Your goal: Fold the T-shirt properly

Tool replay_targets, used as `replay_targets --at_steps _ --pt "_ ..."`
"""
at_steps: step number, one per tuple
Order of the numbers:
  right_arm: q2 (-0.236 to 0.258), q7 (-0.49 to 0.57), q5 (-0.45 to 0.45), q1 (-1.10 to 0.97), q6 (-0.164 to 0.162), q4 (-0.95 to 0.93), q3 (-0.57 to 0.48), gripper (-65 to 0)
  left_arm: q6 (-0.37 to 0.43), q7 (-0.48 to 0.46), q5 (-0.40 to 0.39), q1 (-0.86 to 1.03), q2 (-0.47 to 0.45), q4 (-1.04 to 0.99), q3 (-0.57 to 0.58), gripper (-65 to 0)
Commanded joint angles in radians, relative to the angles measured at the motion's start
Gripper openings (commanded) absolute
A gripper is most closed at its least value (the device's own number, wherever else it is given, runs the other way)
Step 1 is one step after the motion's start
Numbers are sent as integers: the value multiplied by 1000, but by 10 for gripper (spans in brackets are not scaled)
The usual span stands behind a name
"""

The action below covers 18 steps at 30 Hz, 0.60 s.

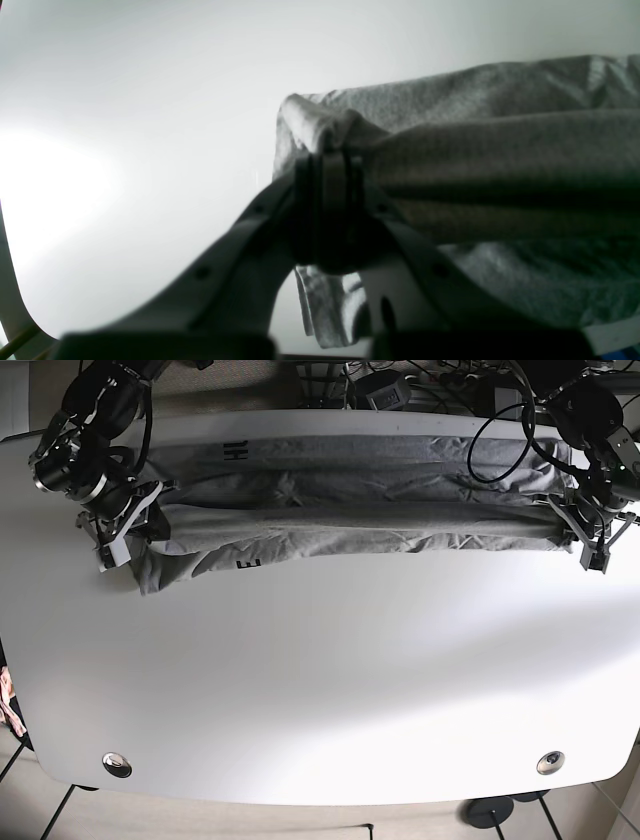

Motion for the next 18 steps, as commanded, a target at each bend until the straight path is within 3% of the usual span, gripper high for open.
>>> replay_targets --at_steps 1,10,11,15,16,18 --pt "12 17 16 -19 0 17 5 -636 -1 -11 7 22 -19 20 -4 -650" --pt "29 109 -2 -151 0 16 6 -606 -1 -11 14 86 -19 12 -1 -650" --pt "33 113 -2 -154 0 16 6 -561 -1 -11 14 86 -21 12 11 -632" --pt "39 163 -2 -148 0 16 6 -258 -1 -11 14 82 -21 13 26 -397" --pt "52 181 -4 -140 0 16 6 -192 -1 -11 14 82 -19 16 28 -368" --pt "62 216 -10 -110 0 -9 5 -97 -1 -11 14 80 -16 18 30 -372"
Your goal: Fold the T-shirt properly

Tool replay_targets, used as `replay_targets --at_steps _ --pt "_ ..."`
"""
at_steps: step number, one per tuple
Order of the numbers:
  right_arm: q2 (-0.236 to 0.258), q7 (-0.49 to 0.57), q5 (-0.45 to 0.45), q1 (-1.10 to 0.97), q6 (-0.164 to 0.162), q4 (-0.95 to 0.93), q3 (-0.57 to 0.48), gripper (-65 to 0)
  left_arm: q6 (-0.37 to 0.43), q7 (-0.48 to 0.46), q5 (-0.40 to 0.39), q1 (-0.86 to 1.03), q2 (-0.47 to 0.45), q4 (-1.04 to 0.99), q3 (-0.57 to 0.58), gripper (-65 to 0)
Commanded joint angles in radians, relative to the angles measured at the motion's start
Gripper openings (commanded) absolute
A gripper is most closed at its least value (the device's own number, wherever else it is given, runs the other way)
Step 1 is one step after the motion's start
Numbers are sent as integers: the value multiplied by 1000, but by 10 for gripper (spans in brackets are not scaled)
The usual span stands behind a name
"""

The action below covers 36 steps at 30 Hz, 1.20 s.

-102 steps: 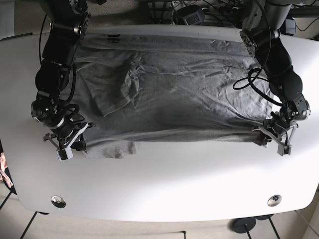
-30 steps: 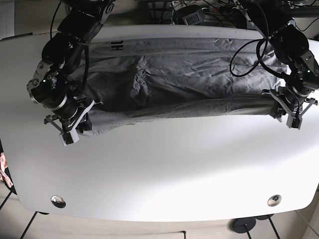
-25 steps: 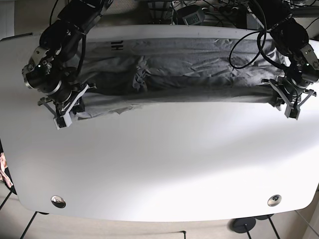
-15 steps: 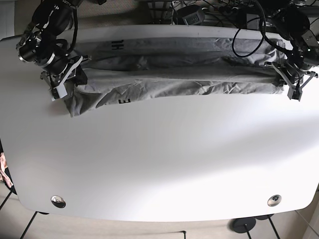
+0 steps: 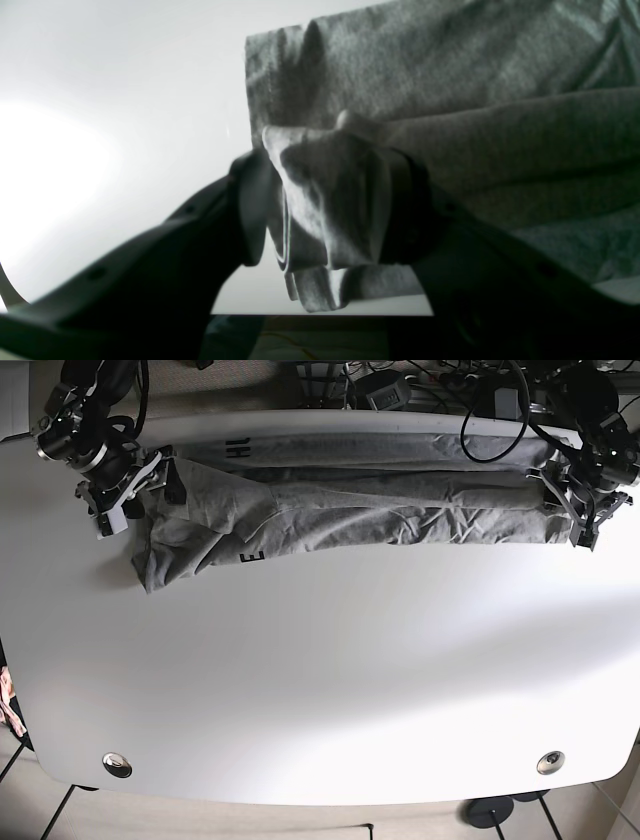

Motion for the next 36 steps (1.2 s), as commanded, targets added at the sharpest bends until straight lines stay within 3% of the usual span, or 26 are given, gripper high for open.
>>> replay_targets --at_steps 1,6,11,13,15,16,17,18,19,24,29,31,32,36 --pt "18 79 -14 63 1 -49 2 -65 -1 -7 -4 -9 -11 19 2 -386" --pt "18 135 -212 331 1 -382 -4 -105 -1 -12 -4 -12 -11 -57 80 -394" --pt "34 183 -222 436 1 -572 -6 -119 -1 -113 -4 1 -15 -201 82 -394" --pt "38 212 -222 451 1 -633 -6 -163 -1 -116 -4 5 -16 -221 82 -394" --pt "38 263 -222 450 1 -650 -6 -304 -1 -118 -4 7 -16 -223 82 -394" --pt "38 278 -222 450 1 -655 -6 -469 -1 -118 -4 7 -16 -223 82 -394" --pt "40 278 -222 448 1 -655 -6 -588 -1 -118 -4 7 -16 -223 82 -394" --pt "51 278 -224 447 1 -650 -4 -628 -1 -118 -4 7 -16 -224 82 -394" --pt "64 278 -222 439 1 -649 2 -588 -1 -118 -4 7 -16 -224 82 -394" --pt "141 278 -219 425 1 -650 8 -629 -1 -118 -3 7 -16 -224 82 -394" --pt "149 280 -224 405 1 -652 79 -598 -1 -118 -3 1 -16 -224 83 -394" --pt "169 281 -222 401 1 -649 86 -477 -1 -118 -3 -1 -16 -224 85 -394" --pt "175 281 -216 397 1 -647 89 -387 -1 -118 -3 -1 -16 -224 85 -394" --pt "160 275 -213 339 1 -484 69 -197 -1 -118 -4 -1 -16 -214 85 -394"
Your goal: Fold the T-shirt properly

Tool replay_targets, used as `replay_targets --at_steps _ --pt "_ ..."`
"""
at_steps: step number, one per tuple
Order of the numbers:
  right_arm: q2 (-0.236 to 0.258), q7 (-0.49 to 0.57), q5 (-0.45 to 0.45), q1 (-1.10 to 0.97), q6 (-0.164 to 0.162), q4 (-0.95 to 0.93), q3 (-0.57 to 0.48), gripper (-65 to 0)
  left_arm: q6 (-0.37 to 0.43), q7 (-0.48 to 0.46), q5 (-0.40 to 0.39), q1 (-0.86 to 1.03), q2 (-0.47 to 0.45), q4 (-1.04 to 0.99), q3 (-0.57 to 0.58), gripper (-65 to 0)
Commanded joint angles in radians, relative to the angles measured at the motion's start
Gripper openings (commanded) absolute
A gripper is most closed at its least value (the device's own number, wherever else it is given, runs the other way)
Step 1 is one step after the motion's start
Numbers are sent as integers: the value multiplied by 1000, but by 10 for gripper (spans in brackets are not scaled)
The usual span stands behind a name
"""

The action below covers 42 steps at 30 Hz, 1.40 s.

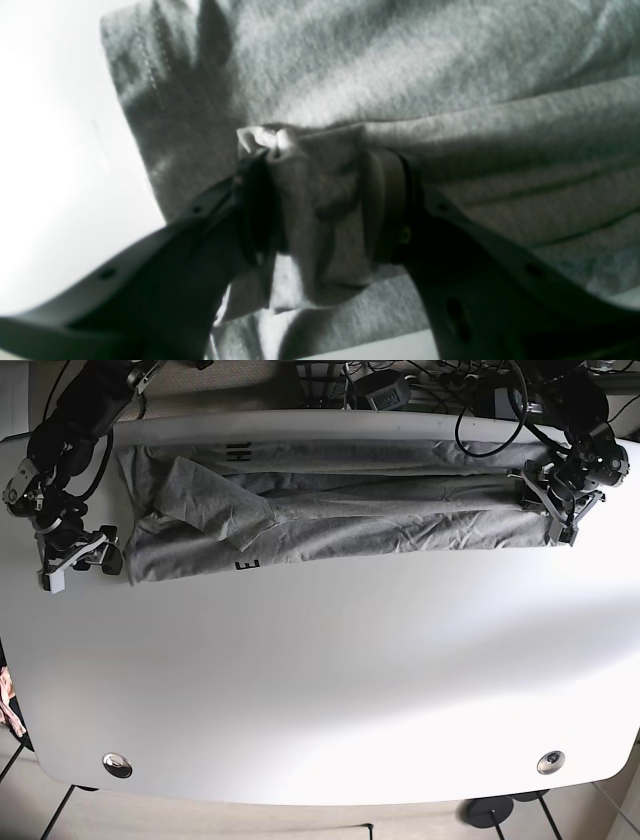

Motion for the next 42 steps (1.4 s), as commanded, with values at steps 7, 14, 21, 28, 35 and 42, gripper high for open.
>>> replay_targets --at_steps 7,14,21,28,35,42 --pt "-164 -49 16 -166 10 487 -259 -154 -1 25 7 4 -6 136 1 -394" --pt "-199 -20 10 -279 10 398 -349 -219 -1 26 11 62 0 268 4 -394" --pt "-87 57 11 -215 -57 154 -339 -569 -1 0 7 153 -38 106 1 -394" --pt "-12 163 10 -74 -57 -100 -274 -571 -1 -103 11 -99 -80 -206 82 -394" --pt "30 192 14 -8 -55 -139 -274 -571 -1 14 2 -200 -81 -164 88 -394" --pt "20 189 16 -12 -55 -50 -279 -571 -1 57 2 -173 -3 156 -79 -388"
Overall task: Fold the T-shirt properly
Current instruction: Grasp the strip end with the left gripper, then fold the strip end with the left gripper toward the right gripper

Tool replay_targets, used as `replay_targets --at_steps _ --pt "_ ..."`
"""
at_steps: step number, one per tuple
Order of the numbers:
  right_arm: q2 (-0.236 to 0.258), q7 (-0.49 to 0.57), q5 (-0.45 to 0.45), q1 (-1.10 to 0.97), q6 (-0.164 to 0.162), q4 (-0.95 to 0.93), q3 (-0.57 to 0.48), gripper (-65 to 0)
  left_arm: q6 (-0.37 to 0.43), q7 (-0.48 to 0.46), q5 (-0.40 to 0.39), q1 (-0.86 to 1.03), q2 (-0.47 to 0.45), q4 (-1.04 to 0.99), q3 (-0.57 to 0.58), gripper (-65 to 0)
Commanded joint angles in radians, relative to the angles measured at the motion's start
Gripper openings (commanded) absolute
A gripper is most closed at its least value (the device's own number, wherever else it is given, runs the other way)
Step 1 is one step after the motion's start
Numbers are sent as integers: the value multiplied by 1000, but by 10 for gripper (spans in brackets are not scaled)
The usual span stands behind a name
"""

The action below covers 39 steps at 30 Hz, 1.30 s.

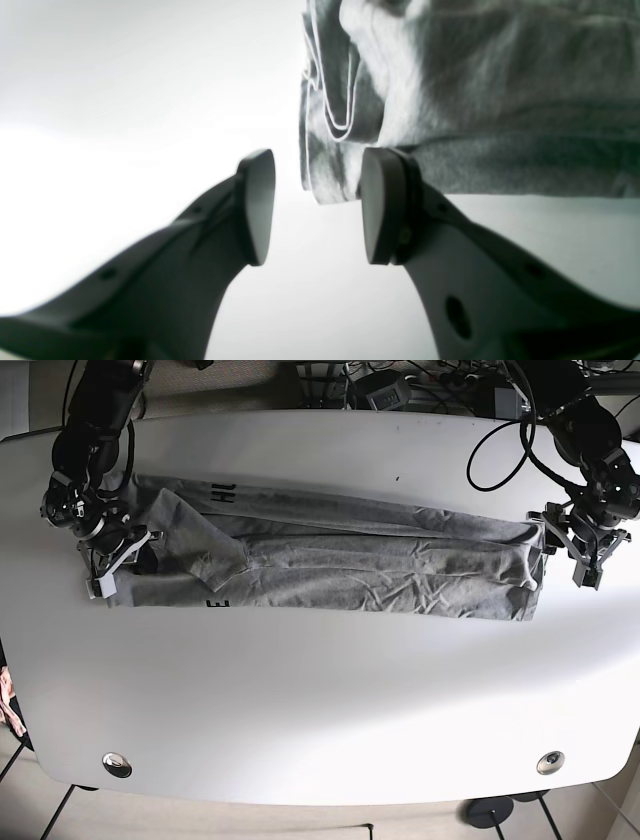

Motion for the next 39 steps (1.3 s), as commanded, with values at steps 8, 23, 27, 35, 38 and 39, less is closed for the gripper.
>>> replay_targets --at_steps 8,23,27,35,38,39 --pt "-8 -34 20 14 11 23 3 -572 -1 -19 -13 -162 7 -117 -26 -172" --pt "-15 -32 21 11 11 23 7 -575 -1 -16 -97 -307 -46 -646 -92 -172" --pt "-17 -32 21 11 9 23 7 -575 -1 -14 -175 -301 -48 -678 -12 -212" --pt "-17 -32 21 11 4 23 9 -575 -1 -14 -183 -261 -43 -546 32 -633" --pt "-17 -31 21 1 4 23 9 -575 -1 -12 -180 -189 -19 -293 69 -633" --pt "-17 -31 21 1 4 23 9 -575 -1 -11 -179 -175 -13 -230 97 -633"
